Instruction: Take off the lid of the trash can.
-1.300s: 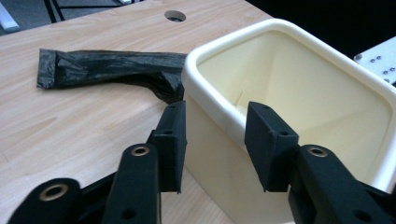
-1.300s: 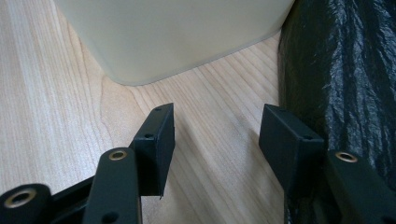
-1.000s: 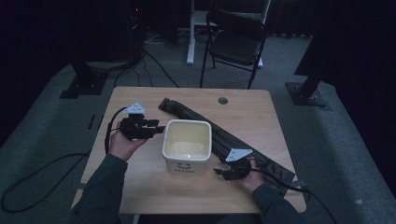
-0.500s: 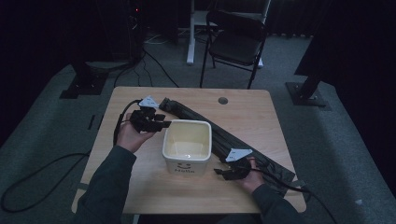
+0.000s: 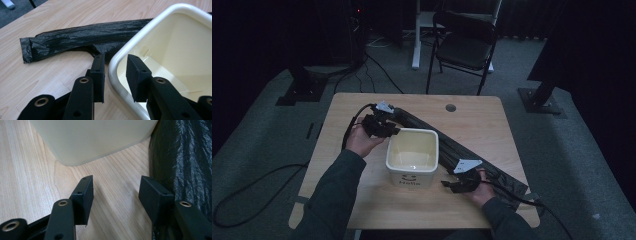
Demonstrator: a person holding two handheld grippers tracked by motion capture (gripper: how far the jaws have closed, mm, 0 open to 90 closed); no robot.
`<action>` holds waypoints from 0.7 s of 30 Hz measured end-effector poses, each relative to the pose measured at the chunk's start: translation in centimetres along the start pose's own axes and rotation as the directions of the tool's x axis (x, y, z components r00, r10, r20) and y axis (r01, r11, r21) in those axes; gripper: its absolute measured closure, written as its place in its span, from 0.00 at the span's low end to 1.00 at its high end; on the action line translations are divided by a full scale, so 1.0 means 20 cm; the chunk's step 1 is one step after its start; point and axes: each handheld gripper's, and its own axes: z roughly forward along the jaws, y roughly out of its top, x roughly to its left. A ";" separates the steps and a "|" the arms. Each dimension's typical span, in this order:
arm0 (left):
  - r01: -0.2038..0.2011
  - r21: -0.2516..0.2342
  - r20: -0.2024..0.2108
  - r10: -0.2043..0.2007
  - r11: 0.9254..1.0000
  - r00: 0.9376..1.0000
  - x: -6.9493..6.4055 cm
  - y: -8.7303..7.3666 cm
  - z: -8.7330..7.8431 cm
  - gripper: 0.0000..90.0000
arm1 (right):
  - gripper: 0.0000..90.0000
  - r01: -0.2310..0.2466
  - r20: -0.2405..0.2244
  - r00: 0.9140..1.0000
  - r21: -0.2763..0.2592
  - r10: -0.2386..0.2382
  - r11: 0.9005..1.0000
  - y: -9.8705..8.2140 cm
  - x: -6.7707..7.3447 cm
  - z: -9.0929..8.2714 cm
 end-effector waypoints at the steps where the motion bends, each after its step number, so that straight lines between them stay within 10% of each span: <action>1: -0.009 0.010 -0.003 0.009 1.000 1.000 0.00 0.01 0.01 0.77 | 0.50 0.000 0.000 1.000 0.000 0.000 1.000 0.00 0.00 0.00; 21: -0.039 0.086 -0.024 0.042 0.995 0.999 -0.02 0.01 0.06 0.81 | 0.50 0.000 -0.001 1.000 -0.003 0.000 1.000 0.00 0.00 0.00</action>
